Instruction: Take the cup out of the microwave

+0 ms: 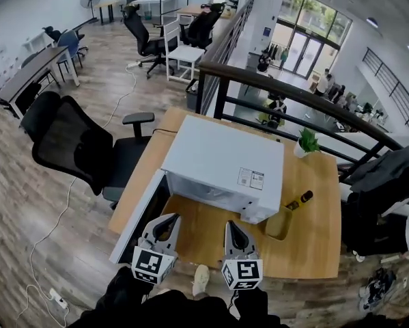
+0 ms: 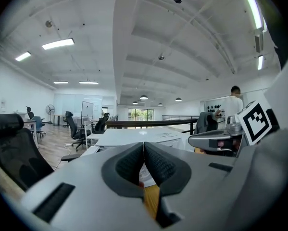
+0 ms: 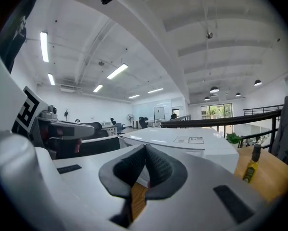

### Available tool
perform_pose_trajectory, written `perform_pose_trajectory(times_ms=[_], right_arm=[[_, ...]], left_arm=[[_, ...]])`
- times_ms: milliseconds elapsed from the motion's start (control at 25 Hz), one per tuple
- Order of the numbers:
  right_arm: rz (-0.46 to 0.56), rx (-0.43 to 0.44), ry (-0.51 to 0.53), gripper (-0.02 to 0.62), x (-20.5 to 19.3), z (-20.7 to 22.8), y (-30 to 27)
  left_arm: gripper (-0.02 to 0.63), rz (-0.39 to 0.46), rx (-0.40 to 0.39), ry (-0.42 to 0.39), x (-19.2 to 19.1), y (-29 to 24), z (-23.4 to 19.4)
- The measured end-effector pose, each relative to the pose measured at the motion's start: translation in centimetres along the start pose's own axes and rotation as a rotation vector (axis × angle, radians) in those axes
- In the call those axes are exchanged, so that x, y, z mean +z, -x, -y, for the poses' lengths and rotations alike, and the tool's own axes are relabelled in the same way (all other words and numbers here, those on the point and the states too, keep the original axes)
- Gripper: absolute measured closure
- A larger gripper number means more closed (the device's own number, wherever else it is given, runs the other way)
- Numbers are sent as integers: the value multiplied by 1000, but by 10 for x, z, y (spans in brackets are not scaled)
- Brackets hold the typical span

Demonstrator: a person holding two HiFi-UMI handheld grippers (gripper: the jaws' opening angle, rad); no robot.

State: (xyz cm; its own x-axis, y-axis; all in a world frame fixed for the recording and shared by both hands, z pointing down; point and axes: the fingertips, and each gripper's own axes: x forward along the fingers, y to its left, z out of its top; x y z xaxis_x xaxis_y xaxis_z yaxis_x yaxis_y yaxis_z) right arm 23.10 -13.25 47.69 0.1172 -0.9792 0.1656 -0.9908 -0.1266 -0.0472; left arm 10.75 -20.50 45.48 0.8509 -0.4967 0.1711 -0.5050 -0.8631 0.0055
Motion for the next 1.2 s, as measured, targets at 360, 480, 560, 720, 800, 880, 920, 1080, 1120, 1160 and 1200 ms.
perform_pose_trajectory(times_ms=[360,480,560,720,800,880,920,1080,1120,1160,1200], right_arm=[[-103,118,-14,580,-39,24,-72],[-128,146,-16,580,-55,27,-94],[-140,169,-9,580,-62,27,-106],[-158,201,3,580,-80,29,-130],[-165,206,-5,580,-90,32,-142],[-176,212,-16,580,-99,33,-151],[-183,219,-21,570,-104,33,-155],[-206,245,-45,469,-120,29,-169],[-211,252,-52,460,-123,28,-173],[-215,259,-58,458,-125,28,-177],[-219,264,-63,448,-127,27,-181]], left_arm=[[581,-53,92,54,-24,-57,-20],[581,-65,116,68,-37,-71,-29],[581,-77,132,75,-45,-76,-34],[581,-98,167,96,-64,-84,-45],[581,-106,182,107,-74,-89,-50],[581,-113,194,112,-82,-92,-54],[581,-115,199,116,-85,-94,-55],[581,-124,217,132,-95,-95,-59],[581,-127,221,135,-98,-96,-60],[581,-128,225,138,-100,-97,-61],[581,-127,229,141,-101,-98,-63]])
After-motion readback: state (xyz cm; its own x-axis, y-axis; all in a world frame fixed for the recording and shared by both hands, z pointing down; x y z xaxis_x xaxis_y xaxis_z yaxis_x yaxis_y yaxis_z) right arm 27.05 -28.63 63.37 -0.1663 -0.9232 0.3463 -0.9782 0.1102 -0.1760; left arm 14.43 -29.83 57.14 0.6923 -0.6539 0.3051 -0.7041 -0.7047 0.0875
